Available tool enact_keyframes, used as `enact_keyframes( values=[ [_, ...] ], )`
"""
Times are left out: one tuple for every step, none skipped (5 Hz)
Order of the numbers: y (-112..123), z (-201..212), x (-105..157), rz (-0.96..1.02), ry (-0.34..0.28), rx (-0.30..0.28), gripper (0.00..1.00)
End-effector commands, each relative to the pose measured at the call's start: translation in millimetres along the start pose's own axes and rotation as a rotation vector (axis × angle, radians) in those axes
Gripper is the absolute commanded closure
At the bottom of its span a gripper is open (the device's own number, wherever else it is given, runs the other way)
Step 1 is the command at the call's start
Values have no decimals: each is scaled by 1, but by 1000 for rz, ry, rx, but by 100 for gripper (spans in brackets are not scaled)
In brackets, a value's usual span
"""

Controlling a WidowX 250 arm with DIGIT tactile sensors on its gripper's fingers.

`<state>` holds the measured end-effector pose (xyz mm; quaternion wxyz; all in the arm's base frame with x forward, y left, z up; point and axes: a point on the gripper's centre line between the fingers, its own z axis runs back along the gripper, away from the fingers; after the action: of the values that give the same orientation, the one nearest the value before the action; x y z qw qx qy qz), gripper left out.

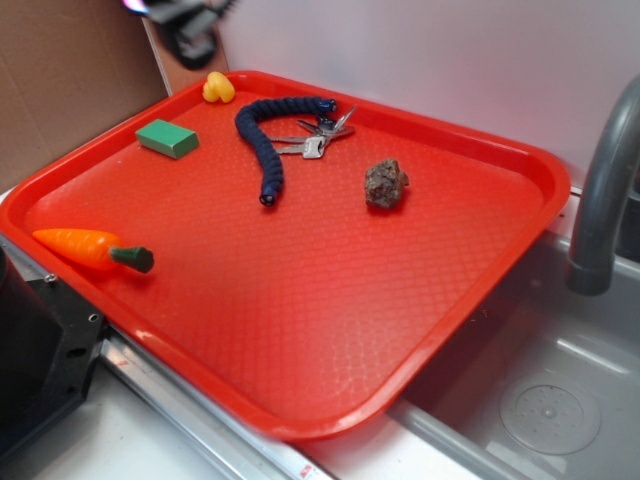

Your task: Grab the rock.

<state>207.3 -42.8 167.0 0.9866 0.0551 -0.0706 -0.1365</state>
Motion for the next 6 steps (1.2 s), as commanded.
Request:
enact_keyframes(
  values=[
    [-17,-60,70,-263,-96,-154,0],
    [-36,-85,79,-343,-61,-174,0],
    [-51,-102,80,-406,-53,-190,0],
    [-66,-110,82,-478,-50,-164,0],
    [-61,-136,89,-467,-1,-91,0],
    [-51,-149,93,-437,21,-74,0]
  ],
)
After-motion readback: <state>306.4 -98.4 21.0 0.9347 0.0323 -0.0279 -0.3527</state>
